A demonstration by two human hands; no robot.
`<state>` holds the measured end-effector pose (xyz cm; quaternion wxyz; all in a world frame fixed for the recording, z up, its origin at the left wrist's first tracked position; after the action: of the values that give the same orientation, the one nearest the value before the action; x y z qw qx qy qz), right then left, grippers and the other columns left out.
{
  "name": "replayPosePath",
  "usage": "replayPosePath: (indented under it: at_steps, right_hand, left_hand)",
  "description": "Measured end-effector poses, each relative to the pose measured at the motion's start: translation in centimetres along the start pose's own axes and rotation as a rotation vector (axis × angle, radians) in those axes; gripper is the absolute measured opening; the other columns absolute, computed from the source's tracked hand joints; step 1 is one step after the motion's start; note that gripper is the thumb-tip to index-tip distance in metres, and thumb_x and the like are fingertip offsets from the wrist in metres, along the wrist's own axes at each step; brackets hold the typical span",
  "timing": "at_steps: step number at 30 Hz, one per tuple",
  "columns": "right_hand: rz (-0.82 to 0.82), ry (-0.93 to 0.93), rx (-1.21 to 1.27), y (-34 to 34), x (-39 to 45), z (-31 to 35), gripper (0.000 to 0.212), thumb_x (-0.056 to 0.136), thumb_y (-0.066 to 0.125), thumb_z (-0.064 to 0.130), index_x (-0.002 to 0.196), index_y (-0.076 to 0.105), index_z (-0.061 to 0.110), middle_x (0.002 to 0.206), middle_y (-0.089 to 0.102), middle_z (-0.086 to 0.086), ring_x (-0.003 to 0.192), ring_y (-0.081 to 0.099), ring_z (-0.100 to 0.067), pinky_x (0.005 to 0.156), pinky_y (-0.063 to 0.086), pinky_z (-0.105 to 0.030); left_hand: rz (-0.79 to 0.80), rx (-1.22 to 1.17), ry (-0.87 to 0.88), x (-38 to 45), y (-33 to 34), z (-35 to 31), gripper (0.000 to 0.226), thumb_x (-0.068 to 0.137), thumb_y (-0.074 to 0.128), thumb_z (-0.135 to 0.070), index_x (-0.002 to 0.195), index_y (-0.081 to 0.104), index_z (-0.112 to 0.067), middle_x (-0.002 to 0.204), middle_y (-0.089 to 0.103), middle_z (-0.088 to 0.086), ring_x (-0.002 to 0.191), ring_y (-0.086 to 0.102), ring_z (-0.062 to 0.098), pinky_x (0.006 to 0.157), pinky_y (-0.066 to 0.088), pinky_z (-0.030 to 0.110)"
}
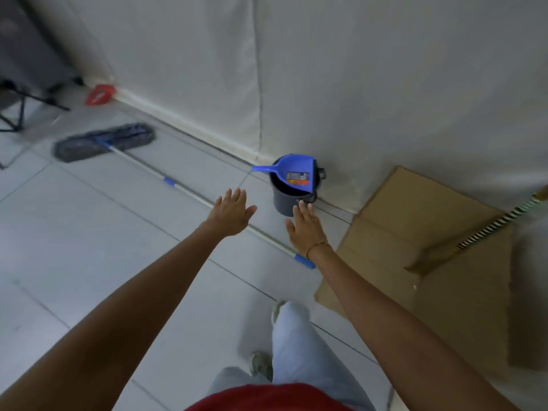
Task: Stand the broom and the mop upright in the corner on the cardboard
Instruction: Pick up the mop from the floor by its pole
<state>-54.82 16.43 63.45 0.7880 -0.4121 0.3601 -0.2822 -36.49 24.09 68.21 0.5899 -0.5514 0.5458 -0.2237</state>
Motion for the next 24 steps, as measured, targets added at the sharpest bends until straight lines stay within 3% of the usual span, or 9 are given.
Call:
replayPosePath:
  at_steps: [7,15,21,24]
  right_hand:
    - [0.101,-0.041,0.057,5.0,7.8,9.3,0.055,0.101,0.028,0.033,0.143,0.026,-0.003,0.156,0.022,-0.020,0.148,0.008,-0.033,0.121,0.010,-0.040]
    - [0.272,-0.023,0.025,9.9,21.7,20.4,0.056,0.102,0.025,0.032,0.144,0.023,-0.005,0.156,0.020,-0.020,0.147,0.009,-0.033,0.120,0.013,-0.040]
    - [0.277,0.031,0.069,9.4,29.5,25.0,0.047,0.101,0.028,0.030,0.124,0.046,-0.007,0.131,0.048,-0.022,0.130,0.035,-0.036,0.107,0.033,-0.043]
    - [0.294,0.093,0.147,8.8,32.5,26.1,0.048,0.101,0.028,0.031,0.122,0.047,-0.007,0.129,0.050,-0.023,0.132,0.035,-0.037,0.108,0.034,-0.044]
  left_hand:
    - [0.091,-0.100,-0.158,0.9,1.1,11.1,0.066,0.097,0.023,-0.043,0.146,0.008,-0.001,0.158,0.009,0.015,0.147,0.001,0.033,0.120,0.008,0.050]
    - [0.167,-0.044,-0.179,9.4,-3.0,24.0,0.062,0.098,0.026,-0.037,0.146,0.009,-0.002,0.158,0.012,0.016,0.147,0.005,0.033,0.121,0.011,0.048]
    - [0.244,-0.016,-0.167,15.1,-6.1,30.1,0.057,0.098,0.032,-0.033,0.144,0.019,-0.003,0.156,0.019,0.016,0.145,0.013,0.033,0.120,0.018,0.046]
    - [0.280,-0.008,-0.160,17.7,-7.5,32.9,0.056,0.097,0.034,-0.030,0.144,0.020,-0.004,0.156,0.020,0.015,0.145,0.013,0.032,0.120,0.018,0.046]
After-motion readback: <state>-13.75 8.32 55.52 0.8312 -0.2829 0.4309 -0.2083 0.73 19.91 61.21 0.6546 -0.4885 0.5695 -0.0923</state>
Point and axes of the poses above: each hand's wrist, its own x-axis towards the middle knuckle, its own y-axis out of the palm, z = x × y, the point moved 1 cm from there along x, towards the middle knuckle
